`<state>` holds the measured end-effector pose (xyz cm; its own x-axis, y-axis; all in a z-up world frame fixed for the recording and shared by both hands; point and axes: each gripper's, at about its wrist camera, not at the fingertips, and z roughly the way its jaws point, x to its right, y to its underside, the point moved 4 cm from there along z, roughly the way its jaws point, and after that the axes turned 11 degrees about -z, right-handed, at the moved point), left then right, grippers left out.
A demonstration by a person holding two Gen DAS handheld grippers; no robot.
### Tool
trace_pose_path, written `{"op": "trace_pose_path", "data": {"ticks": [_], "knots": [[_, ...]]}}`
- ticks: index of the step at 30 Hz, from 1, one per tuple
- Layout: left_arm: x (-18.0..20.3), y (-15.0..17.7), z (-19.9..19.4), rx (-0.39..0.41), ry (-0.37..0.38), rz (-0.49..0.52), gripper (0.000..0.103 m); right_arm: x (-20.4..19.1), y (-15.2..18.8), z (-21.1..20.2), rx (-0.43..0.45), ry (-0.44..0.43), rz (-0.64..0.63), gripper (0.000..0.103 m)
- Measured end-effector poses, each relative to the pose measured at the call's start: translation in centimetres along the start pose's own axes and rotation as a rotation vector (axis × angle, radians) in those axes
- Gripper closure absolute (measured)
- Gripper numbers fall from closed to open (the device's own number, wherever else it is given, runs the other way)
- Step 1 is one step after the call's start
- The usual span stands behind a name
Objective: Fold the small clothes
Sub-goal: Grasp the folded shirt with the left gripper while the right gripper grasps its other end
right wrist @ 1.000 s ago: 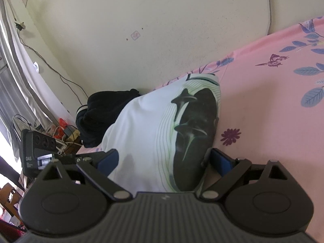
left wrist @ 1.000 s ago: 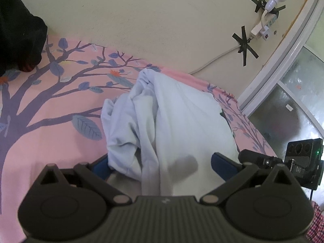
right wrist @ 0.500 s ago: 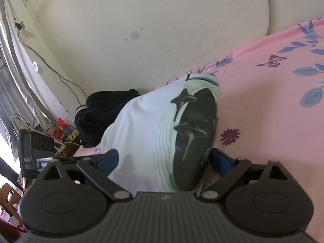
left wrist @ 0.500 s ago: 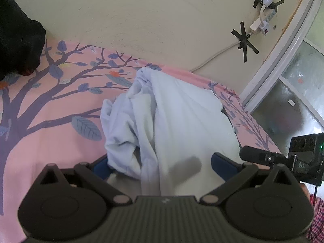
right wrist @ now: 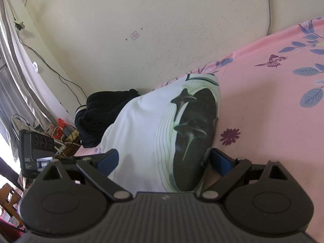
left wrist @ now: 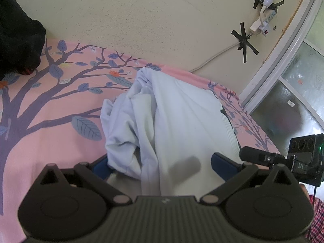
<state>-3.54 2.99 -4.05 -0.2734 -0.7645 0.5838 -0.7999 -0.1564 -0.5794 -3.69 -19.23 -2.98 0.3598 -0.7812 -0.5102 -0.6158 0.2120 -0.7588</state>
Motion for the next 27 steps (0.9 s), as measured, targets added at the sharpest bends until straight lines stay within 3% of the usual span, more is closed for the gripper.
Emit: {"op": "trace_pose_path", "data": {"ticks": [27], "knots": [[0.07,0.0,-0.02,-0.001,0.0,0.008,0.0,0.12,0.0,0.06,0.001,0.003,0.0,0.014]]}}
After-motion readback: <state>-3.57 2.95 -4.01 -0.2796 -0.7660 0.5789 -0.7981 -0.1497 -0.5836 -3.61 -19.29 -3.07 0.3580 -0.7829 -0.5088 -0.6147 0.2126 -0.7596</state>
